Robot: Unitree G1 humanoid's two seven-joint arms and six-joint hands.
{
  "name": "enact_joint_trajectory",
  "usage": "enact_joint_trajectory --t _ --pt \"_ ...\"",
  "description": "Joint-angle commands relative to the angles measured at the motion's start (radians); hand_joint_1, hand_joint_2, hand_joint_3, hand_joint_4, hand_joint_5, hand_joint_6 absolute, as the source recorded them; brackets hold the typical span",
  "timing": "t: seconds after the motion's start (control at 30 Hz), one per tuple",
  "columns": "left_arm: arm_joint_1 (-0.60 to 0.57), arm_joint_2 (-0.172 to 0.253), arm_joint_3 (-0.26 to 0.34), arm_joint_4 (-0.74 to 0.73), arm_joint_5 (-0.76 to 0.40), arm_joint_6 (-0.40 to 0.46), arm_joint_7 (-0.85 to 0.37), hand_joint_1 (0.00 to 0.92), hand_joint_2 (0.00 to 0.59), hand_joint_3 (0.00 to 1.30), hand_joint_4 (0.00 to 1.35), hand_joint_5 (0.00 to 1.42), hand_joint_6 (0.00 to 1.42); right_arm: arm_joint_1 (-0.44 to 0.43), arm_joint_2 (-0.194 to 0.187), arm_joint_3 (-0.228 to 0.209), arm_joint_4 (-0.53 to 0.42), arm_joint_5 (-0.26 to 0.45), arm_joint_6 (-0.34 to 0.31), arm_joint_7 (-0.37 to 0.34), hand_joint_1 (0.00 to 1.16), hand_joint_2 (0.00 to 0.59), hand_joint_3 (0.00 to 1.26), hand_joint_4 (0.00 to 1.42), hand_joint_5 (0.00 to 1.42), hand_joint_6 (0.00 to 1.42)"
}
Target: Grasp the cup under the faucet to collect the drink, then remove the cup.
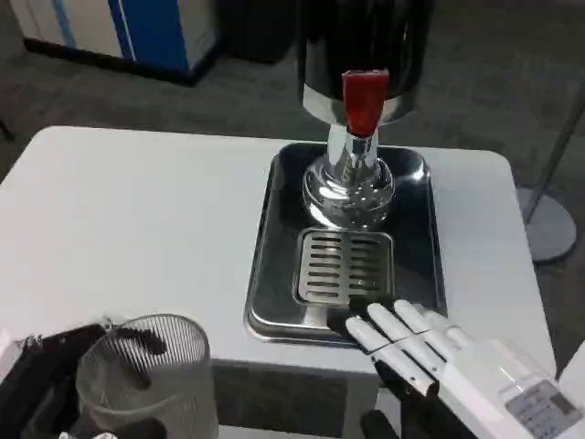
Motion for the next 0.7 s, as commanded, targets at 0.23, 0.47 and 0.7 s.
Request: enact_joint_trajectory --t 0.23,0.47,0.7 --pt "-0.006 0.004 0.007 -0.009 -0.014 -0.024 -0.004 0.362 0.142 0.94 1.14 1.35 1.42 0.002 0.008 -0.005 -0.007 0.016 -0.009 -0.016 0.00 0.540 0.05 0.00 0.00 0.05" --pt "-0.010 0.005 0.006 -0.002 -0.013 -0.024 -0.004 0.362 0.142 0.94 1.14 1.35 1.42 -0.001 0.013 -0.003 -0.002 0.016 -0.009 -0.017 0.00 0.540 0.05 0.00 0.00 0.05" --pt "-0.025 0.005 0.006 0.007 -0.011 -0.019 -0.001 0.362 0.142 0.94 1.14 1.35 1.42 -0.001 0.021 -0.005 -0.003 0.016 -0.008 -0.013 0.00 0.547 0.04 0.00 0.00 0.05"
